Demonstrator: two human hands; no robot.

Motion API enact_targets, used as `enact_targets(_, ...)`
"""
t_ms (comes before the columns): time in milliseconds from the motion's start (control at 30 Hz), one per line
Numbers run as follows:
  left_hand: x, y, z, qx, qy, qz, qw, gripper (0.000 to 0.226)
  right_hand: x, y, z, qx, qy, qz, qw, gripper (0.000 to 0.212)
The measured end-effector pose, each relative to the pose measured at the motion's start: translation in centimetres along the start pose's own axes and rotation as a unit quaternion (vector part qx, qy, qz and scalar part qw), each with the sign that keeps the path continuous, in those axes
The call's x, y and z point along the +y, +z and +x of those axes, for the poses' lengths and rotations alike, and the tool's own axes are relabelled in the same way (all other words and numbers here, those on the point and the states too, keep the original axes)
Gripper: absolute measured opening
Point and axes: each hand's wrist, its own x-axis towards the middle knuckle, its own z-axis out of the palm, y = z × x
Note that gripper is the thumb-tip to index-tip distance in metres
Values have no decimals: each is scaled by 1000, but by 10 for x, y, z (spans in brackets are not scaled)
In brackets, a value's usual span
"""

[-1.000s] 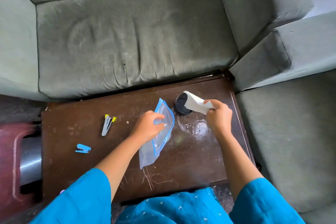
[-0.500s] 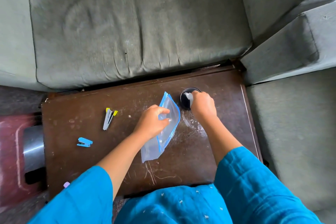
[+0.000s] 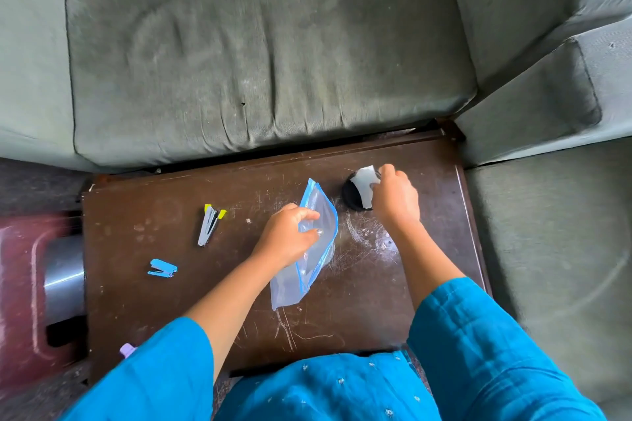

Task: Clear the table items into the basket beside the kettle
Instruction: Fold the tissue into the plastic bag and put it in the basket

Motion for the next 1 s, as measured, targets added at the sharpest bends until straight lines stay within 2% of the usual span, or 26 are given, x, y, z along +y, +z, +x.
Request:
enact_targets(100, -4, -1, -3, 2, -4, 0, 1000, 31, 6, -5, 4, 22, 16, -24, 999, 22)
enact_targets(233, -8, 0, -8, 3, -11, 0, 1000, 30, 12, -6, 9, 12, 45, -13, 999, 46)
enact_targets(333, -12, 0, -10, 4, -16, -4, 1000, 31, 15, -4, 11, 15, 78, 30, 996, 44)
enact_targets(467, -17, 3, -14, 5, -21, -7, 1000, 31, 19, 2, 10, -5, 67, 17, 998, 41)
enact_targets(600, -20, 5, -17, 6, -22, -10, 1000, 31, 21, 2, 6, -5, 76, 15, 997, 29)
enact_targets(700, -19, 4, -20, 8, -19, -13, 1000, 32, 16, 1, 0, 19, 51, -17, 998, 55)
enact_targets(800, -16, -1, -19, 9, -9, -5, 1000, 34, 5, 4, -9, 61, -29, -81, 994, 72)
enact_targets(900, -17, -6, -17, 14, -10, 7, 1000, 36, -9, 11, -23, 63, -86, -144, 984, 72)
enact_targets(1000, -20, -10, -21, -5, -24, -5, 1000, 44, -28, 23, -47, 24, -86, -66, 994, 66)
